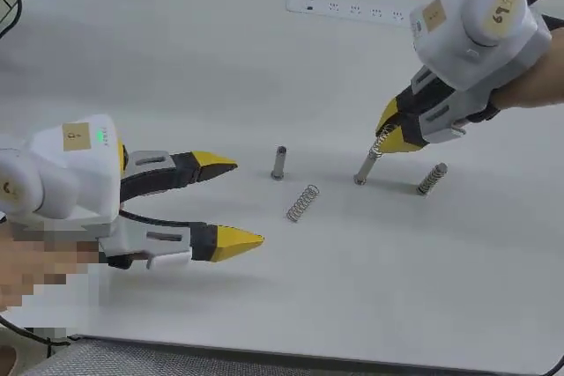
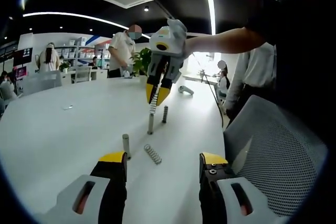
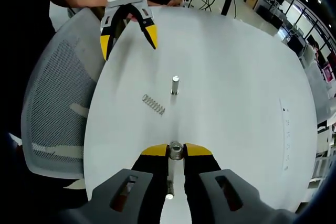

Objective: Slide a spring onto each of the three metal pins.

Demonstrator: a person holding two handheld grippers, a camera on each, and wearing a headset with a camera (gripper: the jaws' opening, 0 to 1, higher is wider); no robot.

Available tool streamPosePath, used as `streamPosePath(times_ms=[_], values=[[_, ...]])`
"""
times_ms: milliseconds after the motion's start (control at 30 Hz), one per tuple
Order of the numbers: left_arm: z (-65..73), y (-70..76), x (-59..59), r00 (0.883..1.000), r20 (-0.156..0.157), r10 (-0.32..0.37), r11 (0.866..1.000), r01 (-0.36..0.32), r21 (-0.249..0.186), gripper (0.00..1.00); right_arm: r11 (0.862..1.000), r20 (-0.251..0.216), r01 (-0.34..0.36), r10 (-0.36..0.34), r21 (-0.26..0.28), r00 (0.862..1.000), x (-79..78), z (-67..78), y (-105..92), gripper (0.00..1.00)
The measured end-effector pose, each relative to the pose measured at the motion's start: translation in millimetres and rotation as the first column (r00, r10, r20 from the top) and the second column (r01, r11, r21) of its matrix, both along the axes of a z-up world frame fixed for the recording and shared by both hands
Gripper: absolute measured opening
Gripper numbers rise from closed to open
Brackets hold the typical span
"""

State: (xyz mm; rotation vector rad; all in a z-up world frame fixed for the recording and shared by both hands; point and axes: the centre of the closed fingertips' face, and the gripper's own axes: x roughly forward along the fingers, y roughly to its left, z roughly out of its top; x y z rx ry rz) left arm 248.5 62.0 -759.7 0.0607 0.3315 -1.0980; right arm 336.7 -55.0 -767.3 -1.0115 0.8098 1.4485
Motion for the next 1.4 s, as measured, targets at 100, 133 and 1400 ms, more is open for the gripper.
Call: streamPosePath(times_ms=[100,133,1400], values=[[-1.6,0.7,-1.9,1.000,-0.007,-0.001,1.000,0.001,0.002,0.50,1.000,-0.002,0.000,0.000,-0.004,1.000,-0.6,-0.8,0.7,0.08],[-2.1,1.4,-2.1,1.000,-0.007,0.002,1.000,-0.002,0.004,0.50,1.000,0.003,-0.004,0.004,-0.002,1.000,-0.2,-0.8,1.4,0.08],[-2.9,4.2,-4.8,1.000,-0.025,0.000,1.000,0.000,-0.001,0.46,0.999,-0.041,0.001,-0.002,-0.044,0.999,-1.6,-29.6,-0.6,0.08]])
